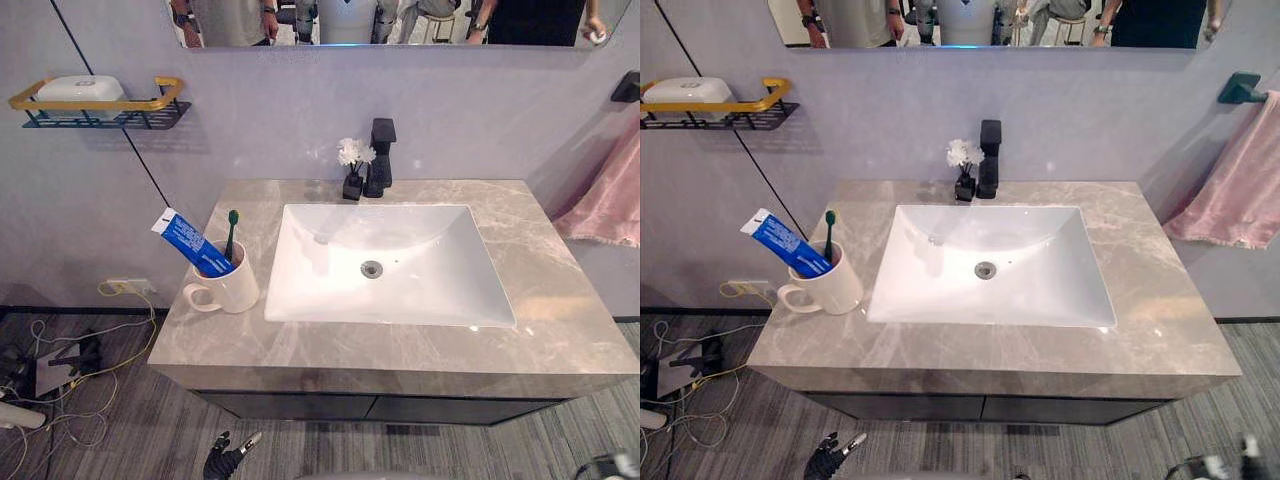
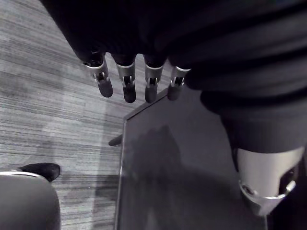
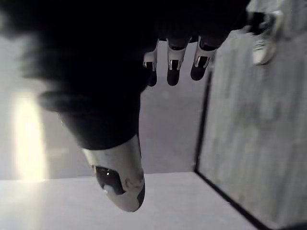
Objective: Organize washtable
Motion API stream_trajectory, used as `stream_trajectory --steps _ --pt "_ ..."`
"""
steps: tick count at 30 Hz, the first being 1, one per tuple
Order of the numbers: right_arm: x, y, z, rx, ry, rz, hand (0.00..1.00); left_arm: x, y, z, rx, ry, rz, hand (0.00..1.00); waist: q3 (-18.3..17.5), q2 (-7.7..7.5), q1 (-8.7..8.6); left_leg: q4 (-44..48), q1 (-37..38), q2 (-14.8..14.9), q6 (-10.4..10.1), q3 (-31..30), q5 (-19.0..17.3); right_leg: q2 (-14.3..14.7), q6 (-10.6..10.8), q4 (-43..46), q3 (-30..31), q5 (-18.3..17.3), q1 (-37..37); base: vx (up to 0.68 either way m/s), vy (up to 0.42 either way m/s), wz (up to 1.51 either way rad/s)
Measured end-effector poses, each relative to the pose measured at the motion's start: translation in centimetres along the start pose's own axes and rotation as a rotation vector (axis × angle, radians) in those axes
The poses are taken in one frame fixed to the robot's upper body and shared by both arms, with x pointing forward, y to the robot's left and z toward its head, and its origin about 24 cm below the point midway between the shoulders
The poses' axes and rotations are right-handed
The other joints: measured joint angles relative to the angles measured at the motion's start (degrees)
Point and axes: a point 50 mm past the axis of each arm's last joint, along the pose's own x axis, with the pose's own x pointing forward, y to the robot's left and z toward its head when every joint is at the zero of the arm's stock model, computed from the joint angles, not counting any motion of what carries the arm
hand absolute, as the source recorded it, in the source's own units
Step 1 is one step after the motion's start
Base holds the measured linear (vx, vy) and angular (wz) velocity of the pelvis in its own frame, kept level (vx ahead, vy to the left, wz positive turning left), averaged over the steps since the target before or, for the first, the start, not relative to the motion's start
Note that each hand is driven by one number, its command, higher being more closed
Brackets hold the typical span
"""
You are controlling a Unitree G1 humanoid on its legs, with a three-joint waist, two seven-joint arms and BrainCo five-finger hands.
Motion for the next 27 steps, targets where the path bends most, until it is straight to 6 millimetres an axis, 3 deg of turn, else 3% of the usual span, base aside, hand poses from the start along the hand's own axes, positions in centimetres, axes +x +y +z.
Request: stream_trajectory --steps 4,7,14,27 --pt "-1.5 1.2 -4.6 -0.135 0.185 0.194 0.00 0.1 -0.8 0.3 -0.003 -0.009 -0.024 0.00 0.1 0.00 0.21 -0.3 0.4 0.2 0.0 0.3 0.0 0.2 0.0 -0.1 0.1 0.0 0.2 -0.01 0.001 -0.03" --pt "-2.3 0.6 -7.0 -0.215 0.298 0.254 0.00 0.3 -0.9 0.3 0.011 0.004 -0.032 0.00 0.2 0.14 0.94 -0.8 1.3 0.1 0.0 0.0 0.0 0.3 0.1 -0.6 -0.1 -0.1 1.2 0.02 0.002 0.02" --pt "-4.5 0.8 -10.6 -0.436 0.435 0.439 0.00 0.6 -0.9 0.5 0.044 0.004 -0.045 0.00 0.6 -0.23 1.41 -1.1 1.9 -0.1 -0.2 -1.6 0.1 0.5 0.2 -1.5 -1.3 0.0 2.2 0.02 0.000 0.08" --pt "-5.6 3.1 -11.8 -0.597 0.463 0.623 0.00 1.2 -0.3 1.8 0.101 -0.027 -0.043 0.00 4.4 -1.68 1.54 -1.2 1.8 -1.1 -0.2 -3.8 0.1 0.4 0.8 -3.4 -3.2 0.4 3.9 0.00 0.000 0.08"
